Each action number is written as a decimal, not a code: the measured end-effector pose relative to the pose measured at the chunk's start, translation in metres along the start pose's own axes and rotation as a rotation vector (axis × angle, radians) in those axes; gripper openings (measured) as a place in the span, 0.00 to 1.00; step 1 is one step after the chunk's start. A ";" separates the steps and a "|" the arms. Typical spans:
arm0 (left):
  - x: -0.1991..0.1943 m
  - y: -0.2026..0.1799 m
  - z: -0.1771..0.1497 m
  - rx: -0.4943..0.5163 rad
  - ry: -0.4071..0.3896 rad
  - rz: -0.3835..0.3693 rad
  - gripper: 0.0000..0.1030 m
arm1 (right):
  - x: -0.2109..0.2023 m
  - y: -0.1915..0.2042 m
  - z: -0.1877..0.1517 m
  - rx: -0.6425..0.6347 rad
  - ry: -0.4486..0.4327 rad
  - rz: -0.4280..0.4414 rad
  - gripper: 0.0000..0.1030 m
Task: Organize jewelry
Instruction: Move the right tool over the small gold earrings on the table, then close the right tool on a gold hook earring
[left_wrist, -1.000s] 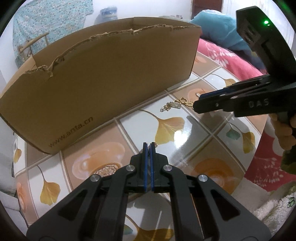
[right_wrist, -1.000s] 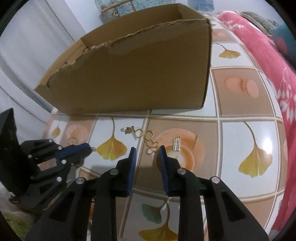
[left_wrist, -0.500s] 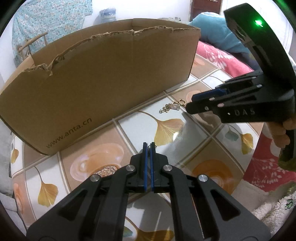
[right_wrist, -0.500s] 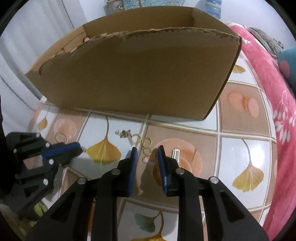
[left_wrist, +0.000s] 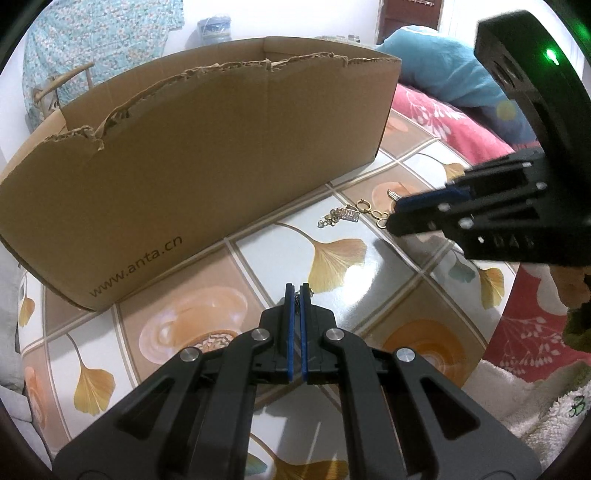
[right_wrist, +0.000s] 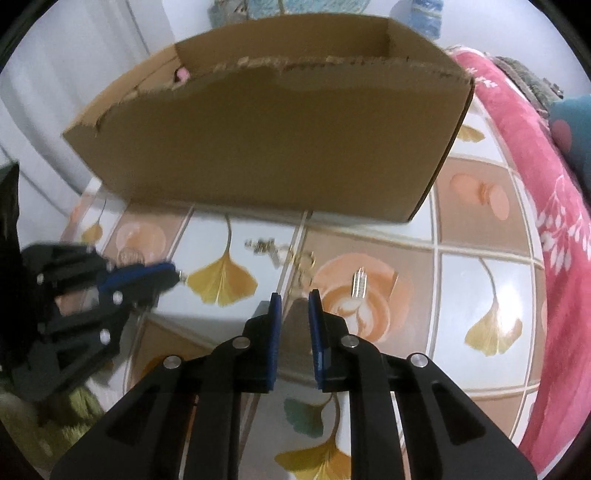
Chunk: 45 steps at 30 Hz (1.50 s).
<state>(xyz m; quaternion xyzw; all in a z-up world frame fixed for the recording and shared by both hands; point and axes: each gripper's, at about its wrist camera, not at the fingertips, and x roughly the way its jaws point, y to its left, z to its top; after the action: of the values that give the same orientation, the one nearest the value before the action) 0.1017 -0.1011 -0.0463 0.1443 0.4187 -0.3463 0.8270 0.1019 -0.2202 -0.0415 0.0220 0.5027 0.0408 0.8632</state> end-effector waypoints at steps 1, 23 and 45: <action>0.000 0.000 0.000 -0.001 0.000 0.000 0.02 | 0.001 0.001 0.003 -0.006 -0.007 -0.012 0.15; 0.002 0.000 0.002 -0.014 0.002 -0.006 0.02 | -0.016 0.005 -0.004 0.012 -0.024 0.012 0.10; 0.001 0.000 0.001 -0.014 0.002 0.013 0.02 | -0.004 0.012 -0.015 0.011 -0.037 -0.073 0.23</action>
<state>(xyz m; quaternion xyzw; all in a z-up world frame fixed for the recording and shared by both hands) 0.1027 -0.1022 -0.0459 0.1418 0.4211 -0.3378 0.8297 0.0862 -0.2090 -0.0450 0.0093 0.4873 0.0061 0.8731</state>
